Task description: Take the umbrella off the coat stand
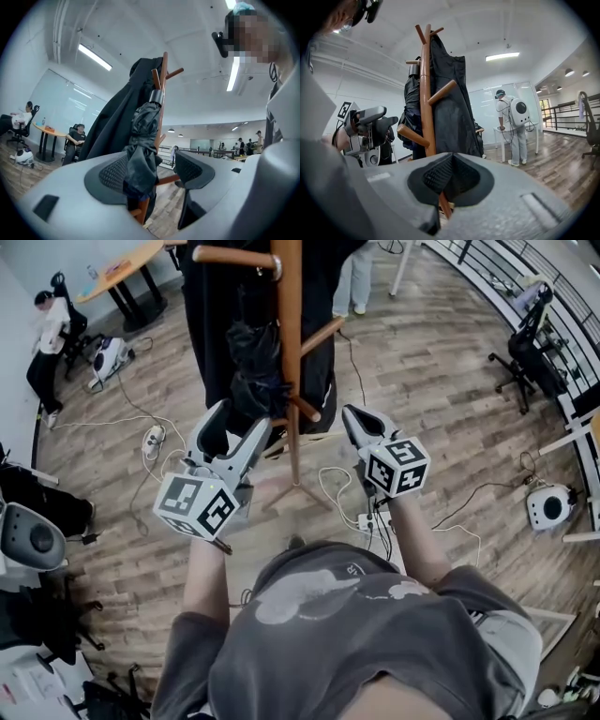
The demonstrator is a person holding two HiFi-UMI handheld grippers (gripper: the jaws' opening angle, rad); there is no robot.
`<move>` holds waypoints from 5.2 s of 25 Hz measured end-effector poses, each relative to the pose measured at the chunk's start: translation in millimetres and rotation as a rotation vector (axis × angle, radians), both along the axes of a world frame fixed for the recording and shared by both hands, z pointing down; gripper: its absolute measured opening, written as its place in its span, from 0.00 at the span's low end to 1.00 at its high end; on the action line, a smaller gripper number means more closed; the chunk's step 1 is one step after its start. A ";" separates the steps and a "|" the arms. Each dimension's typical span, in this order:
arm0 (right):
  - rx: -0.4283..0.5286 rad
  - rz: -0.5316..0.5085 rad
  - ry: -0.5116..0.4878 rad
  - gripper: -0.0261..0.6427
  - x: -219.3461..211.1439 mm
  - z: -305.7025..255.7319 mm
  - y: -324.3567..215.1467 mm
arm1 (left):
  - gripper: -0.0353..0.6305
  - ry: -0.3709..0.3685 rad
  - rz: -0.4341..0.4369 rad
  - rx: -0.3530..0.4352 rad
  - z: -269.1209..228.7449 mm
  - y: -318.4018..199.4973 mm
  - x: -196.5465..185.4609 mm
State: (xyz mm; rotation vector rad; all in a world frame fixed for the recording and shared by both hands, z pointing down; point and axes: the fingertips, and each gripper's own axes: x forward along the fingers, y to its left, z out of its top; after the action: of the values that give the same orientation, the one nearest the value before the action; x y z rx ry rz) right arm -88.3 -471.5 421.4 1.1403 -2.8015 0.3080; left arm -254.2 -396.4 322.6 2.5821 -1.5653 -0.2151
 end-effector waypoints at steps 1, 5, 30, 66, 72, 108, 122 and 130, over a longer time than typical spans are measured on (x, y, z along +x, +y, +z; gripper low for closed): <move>0.001 0.003 0.000 0.03 -0.6 -0.2 -2.5 | 0.56 0.003 0.006 0.026 -8.2 -4.4 -0.2; 0.003 0.016 -0.004 0.03 -3.0 0.1 -10.4 | 0.60 -0.059 0.026 0.043 -23.5 -25.8 -2.0; -0.003 0.062 -0.011 0.03 -5.8 7.5 -31.4 | 0.55 -0.232 0.191 -0.050 -14.4 -89.5 24.8; 0.003 0.041 -0.013 0.03 17.6 -4.1 -12.4 | 0.46 -0.215 0.050 -0.034 -52.4 -66.7 5.3; -0.004 0.025 -0.015 0.03 18.9 -2.8 -7.3 | 0.46 -0.192 0.020 -0.020 -60.1 -56.1 -0.9; -0.015 -0.037 -0.035 0.03 40.9 2.8 70.4 | 0.46 -0.132 -0.090 -0.081 -21.7 47.2 7.0; -0.031 -0.074 -0.029 0.03 91.8 16.2 150.7 | 0.46 -0.121 -0.132 -0.128 9.3 134.2 56.5; -0.037 -0.120 -0.031 0.03 122.1 15.0 202.8 | 0.46 -0.098 -0.161 -0.153 20.0 200.1 95.6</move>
State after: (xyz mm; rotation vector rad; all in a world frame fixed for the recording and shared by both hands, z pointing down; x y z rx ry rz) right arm 33.8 -268.7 436.4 0.9627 -2.8632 0.3673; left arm -158.6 -196.3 342.6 2.3861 -1.7510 0.0173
